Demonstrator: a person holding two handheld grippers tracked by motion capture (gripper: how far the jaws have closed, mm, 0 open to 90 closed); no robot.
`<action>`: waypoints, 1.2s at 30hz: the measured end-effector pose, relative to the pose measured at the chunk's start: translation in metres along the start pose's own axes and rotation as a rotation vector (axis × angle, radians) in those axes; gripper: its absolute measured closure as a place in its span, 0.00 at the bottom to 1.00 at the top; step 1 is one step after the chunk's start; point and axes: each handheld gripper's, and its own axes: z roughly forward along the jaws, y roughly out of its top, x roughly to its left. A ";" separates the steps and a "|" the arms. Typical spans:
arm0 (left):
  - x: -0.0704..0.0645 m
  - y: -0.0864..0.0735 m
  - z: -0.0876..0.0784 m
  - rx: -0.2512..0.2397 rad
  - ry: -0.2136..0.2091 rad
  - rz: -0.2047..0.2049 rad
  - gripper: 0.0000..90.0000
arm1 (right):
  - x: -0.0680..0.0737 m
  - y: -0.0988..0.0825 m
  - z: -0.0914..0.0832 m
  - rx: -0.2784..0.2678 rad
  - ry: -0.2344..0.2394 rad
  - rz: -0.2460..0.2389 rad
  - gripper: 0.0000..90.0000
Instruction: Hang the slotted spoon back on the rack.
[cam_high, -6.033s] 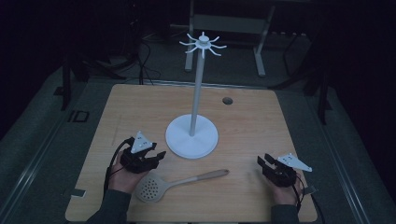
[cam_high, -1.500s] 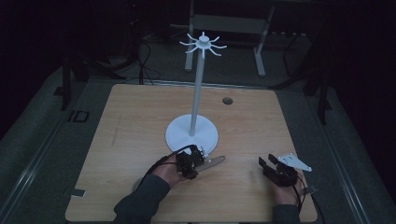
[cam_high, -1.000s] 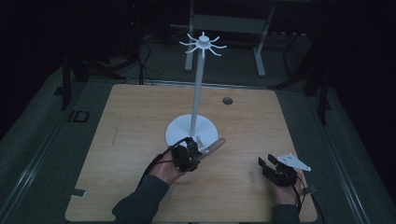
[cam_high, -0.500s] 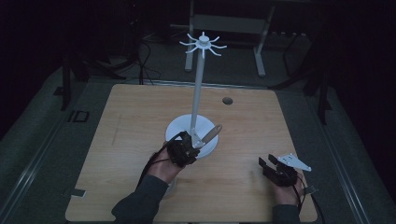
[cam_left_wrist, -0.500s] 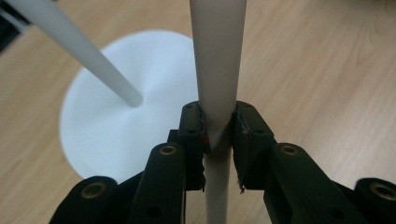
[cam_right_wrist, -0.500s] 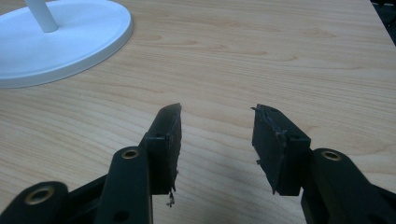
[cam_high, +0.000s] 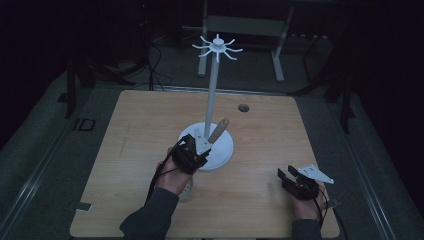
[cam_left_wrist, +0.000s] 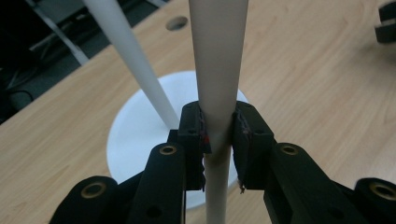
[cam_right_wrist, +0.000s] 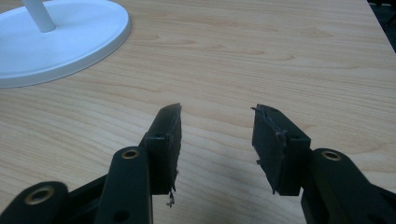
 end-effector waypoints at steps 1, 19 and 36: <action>0.001 0.000 -0.001 -0.008 0.006 -0.009 0.83 | 0.000 0.000 0.000 0.000 -0.001 -0.001 0.58; 0.005 0.006 -0.019 -0.141 0.120 -0.132 0.83 | 0.000 0.000 0.000 0.001 -0.002 -0.003 0.58; 0.003 0.018 -0.024 -0.214 0.169 -0.155 0.83 | 0.000 -0.001 0.000 0.002 -0.006 -0.007 0.58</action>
